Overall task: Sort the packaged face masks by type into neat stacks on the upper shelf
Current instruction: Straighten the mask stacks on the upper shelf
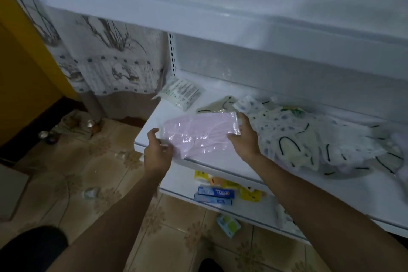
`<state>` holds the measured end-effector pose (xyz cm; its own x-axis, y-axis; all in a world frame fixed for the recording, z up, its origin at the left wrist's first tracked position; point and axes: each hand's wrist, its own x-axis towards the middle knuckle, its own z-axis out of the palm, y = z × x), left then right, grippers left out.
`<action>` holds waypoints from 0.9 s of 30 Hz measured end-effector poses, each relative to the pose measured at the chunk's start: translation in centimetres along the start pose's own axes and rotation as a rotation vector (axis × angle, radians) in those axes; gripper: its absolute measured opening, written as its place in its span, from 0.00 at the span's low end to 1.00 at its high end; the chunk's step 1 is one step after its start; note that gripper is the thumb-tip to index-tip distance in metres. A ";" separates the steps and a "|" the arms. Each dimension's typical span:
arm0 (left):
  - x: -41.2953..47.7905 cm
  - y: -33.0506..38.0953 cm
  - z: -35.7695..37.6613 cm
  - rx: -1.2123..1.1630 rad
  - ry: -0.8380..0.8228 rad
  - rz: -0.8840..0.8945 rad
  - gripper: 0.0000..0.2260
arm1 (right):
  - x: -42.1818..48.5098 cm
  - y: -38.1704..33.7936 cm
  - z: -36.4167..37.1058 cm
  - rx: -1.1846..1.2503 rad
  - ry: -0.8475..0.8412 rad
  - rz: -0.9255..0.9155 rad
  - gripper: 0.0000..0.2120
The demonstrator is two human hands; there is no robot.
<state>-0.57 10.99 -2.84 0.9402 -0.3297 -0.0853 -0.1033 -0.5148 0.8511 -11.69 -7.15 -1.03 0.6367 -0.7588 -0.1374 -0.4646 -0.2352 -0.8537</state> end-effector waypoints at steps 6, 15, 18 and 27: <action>-6.0 3.0 -8.7 0.035 0.190 0.356 0.18 | -8.7 -6.9 -0.5 -0.159 0.107 -0.402 0.25; -8.9 11.9 -19.3 0.235 0.274 0.598 0.23 | -15.0 -18.0 -5.4 -0.458 0.176 -0.796 0.34; -8.0 15.8 -20.4 0.225 0.319 0.642 0.23 | -14.1 -20.8 -8.3 -0.540 0.236 -0.877 0.35; -0.1 29.9 -15.1 0.122 0.240 0.824 0.21 | -3.4 -26.1 -18.7 -0.468 0.371 -0.764 0.30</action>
<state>1.12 7.59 30.41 0.5921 -0.4658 0.6576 -0.8029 -0.2710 0.5310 -13.19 -9.79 31.13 0.6710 -0.4256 0.6071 -0.2552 -0.9014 -0.3499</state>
